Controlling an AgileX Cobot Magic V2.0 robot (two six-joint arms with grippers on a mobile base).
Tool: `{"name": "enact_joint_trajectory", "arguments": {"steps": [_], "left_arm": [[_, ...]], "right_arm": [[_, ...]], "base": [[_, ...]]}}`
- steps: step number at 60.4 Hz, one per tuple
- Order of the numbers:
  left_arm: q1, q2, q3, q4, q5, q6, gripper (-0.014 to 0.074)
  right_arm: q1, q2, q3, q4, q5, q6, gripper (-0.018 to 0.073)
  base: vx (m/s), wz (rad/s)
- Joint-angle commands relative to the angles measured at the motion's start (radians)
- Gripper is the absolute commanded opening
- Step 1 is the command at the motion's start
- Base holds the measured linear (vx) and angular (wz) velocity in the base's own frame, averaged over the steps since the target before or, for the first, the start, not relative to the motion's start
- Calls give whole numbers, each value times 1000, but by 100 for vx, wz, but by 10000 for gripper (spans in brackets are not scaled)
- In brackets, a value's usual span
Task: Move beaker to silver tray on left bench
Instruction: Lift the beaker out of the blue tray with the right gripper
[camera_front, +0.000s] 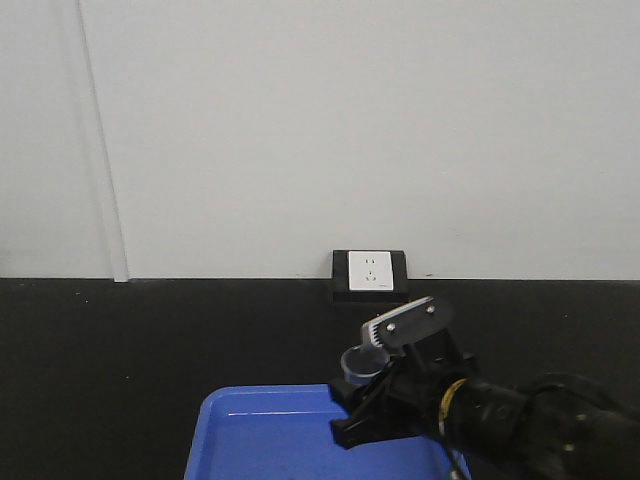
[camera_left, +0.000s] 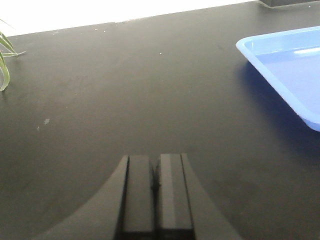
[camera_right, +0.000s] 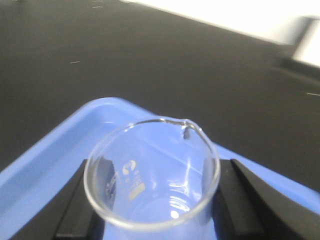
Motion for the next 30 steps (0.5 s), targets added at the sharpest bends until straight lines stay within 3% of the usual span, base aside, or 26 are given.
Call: {"name": "enact_joint_trajectory", "arguments": {"steps": [1, 17, 30], "left_arm": [[-7, -7, 20, -3, -75, -2, 1], [-7, -7, 20, -3, -75, -2, 1], [-7, -7, 20, -3, -75, -2, 1]], "right_arm": [[-1, -178, 14, -10, 99, 16, -12], [-1, -641, 336, -4, 207, 11, -11], [-1, -914, 498, -12, 328, 9, -11]], "base": [[0, 0], [0, 0], [0, 0]]}}
